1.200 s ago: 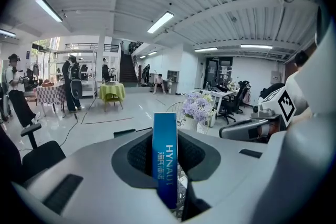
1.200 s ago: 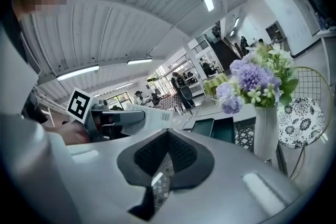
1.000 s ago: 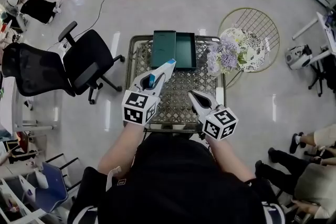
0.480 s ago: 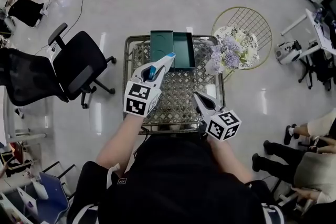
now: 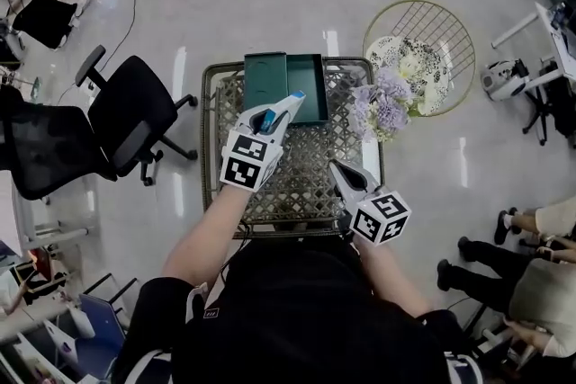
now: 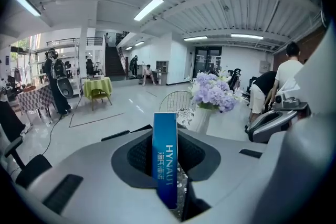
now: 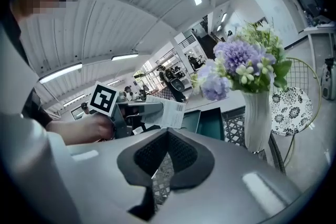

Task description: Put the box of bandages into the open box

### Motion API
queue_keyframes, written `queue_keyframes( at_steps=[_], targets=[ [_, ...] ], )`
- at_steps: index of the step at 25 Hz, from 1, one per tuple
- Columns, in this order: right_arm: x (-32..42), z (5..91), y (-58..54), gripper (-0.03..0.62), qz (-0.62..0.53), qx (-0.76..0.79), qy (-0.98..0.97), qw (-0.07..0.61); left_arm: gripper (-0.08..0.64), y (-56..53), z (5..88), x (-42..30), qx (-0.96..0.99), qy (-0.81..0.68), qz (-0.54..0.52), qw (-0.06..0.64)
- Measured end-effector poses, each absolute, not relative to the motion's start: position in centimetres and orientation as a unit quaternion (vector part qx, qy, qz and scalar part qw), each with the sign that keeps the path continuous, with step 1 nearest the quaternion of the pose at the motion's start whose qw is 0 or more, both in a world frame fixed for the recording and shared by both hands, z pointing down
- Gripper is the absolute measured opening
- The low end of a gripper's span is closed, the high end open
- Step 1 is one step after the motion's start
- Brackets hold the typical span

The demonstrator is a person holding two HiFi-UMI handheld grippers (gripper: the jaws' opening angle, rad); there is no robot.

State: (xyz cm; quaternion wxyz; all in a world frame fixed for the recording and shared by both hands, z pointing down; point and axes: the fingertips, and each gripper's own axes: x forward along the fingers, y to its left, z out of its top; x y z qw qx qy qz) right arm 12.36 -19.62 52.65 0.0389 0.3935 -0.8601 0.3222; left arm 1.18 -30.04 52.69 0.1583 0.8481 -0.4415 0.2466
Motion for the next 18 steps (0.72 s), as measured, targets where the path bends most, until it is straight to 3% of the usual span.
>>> queue_keyframes(
  at_steps=[18],
  targets=[
    [13.6,59.8,-18.9,0.008,0.41,0.355,-0.837,0.068,0.084,-33.6,66.3,7.3,0.834,-0.357,0.387,0.168]
  ],
)
